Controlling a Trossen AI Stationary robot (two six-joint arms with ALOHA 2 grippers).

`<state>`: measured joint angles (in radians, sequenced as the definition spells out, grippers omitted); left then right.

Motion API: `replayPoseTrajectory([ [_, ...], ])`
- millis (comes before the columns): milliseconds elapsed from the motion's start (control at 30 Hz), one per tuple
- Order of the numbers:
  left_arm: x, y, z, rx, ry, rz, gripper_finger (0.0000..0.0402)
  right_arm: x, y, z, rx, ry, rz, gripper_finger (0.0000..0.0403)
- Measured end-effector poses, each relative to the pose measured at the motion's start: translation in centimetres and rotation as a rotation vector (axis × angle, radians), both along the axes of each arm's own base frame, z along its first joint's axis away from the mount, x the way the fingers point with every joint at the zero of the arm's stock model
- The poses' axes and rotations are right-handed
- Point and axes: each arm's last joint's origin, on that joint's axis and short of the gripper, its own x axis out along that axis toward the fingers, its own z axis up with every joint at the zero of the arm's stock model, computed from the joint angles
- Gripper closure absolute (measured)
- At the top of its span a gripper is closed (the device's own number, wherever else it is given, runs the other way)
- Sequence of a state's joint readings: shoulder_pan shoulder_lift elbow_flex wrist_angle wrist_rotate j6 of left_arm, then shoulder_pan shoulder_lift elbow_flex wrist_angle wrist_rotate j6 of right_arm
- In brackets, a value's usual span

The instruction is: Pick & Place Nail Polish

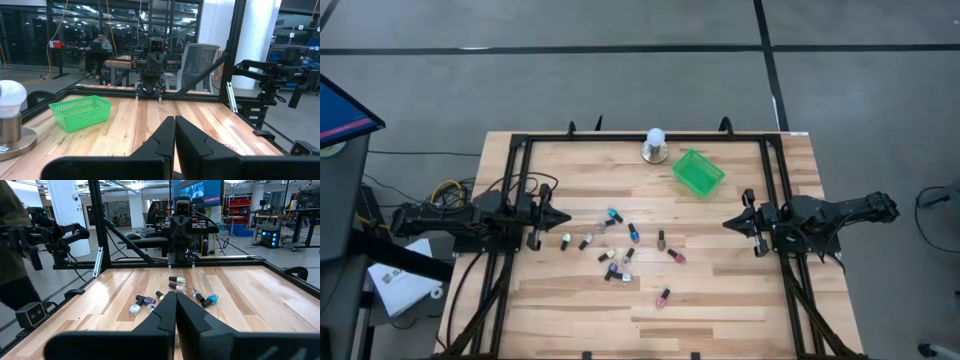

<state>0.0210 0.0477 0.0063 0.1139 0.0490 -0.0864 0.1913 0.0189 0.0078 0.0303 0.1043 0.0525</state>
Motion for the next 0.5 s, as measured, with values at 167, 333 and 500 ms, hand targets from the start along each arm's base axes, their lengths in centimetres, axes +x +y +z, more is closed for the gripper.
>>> replayPoseTrajectory([
  [167, 0.00, 0.00, 0.00, 0.000, 0.000, 0.000, 0.0394, 0.00, 0.00, -0.01, 0.000, 0.001, 0.000, 0.0403],
  [333, 0.00, 0.00, 0.05, -0.014, -0.005, -0.001, 0.0394, 0.00, 0.00, -0.01, 0.000, 0.001, 0.000, 0.0403],
  [500, -0.02, 0.00, 0.27, -0.155, -0.024, -0.014, 0.0394, 0.00, 0.00, -0.02, 0.000, 0.001, 0.000, 0.0403],
])
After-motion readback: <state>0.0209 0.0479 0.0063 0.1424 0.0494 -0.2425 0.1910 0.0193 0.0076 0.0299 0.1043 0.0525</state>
